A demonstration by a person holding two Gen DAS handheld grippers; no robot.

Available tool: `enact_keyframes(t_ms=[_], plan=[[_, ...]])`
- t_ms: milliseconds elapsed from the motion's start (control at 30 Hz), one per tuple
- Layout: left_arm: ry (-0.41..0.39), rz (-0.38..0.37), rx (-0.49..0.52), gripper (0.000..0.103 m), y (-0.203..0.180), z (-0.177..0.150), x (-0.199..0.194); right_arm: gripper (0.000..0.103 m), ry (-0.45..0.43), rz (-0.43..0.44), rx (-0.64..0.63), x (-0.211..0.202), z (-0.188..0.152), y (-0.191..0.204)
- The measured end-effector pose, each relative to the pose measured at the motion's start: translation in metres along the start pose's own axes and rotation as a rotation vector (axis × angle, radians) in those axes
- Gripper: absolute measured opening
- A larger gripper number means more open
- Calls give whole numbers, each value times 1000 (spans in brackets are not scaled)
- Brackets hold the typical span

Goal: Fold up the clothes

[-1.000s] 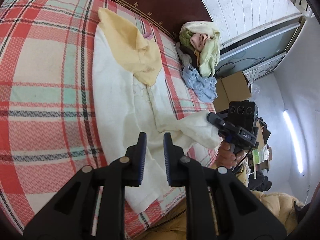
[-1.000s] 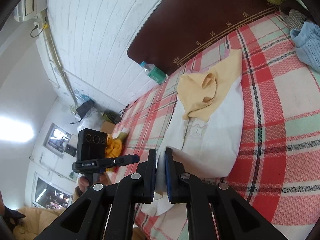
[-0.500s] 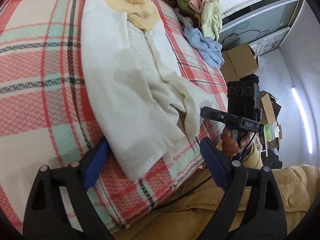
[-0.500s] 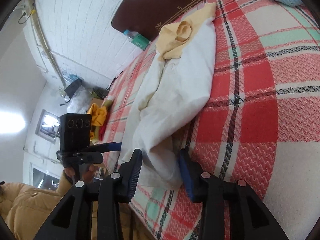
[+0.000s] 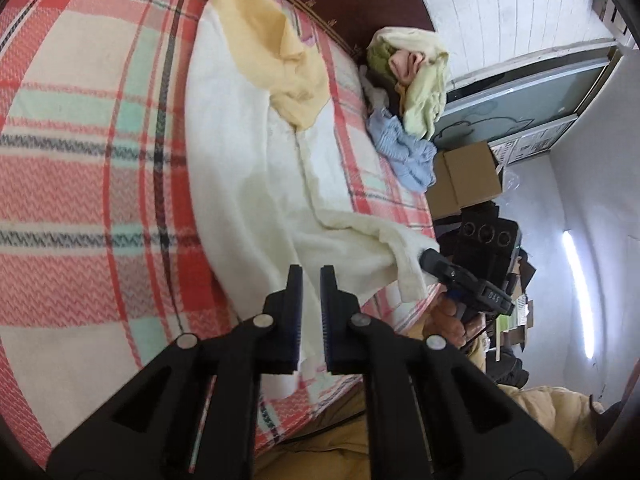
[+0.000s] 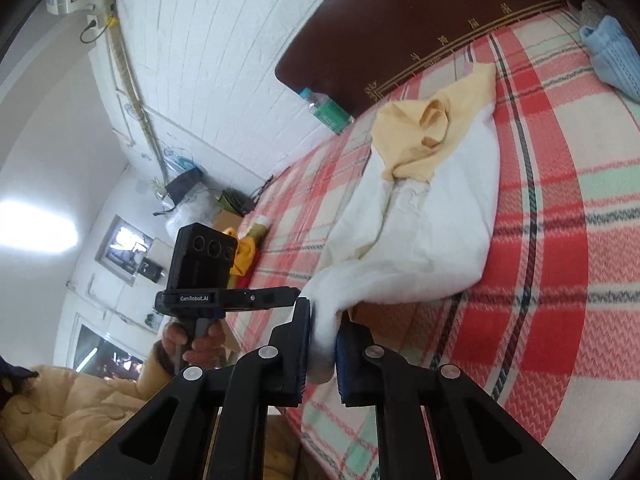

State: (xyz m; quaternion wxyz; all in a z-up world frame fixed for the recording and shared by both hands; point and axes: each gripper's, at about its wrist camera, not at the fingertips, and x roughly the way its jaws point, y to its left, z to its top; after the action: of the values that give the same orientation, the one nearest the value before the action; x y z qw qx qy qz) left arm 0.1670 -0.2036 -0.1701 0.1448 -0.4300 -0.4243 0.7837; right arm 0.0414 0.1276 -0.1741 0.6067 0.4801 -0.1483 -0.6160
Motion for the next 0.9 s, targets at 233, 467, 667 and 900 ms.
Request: enact_keyframes(t_ms=[233, 467, 667, 900], plan=[[-35, 13, 64, 10, -16, 38, -10, 10, -57, 17, 13, 6, 52, 0], [-107, 86, 176, 10, -23, 68, -22, 10, -85, 5, 103, 26, 112, -24], [-94, 176, 279, 10, -27, 77, -13, 10, -79, -76, 160, 58, 171, -57], [-48, 325, 374, 11, -20, 79, 12, 33, -29, -240, 265, 98, 207, -107]])
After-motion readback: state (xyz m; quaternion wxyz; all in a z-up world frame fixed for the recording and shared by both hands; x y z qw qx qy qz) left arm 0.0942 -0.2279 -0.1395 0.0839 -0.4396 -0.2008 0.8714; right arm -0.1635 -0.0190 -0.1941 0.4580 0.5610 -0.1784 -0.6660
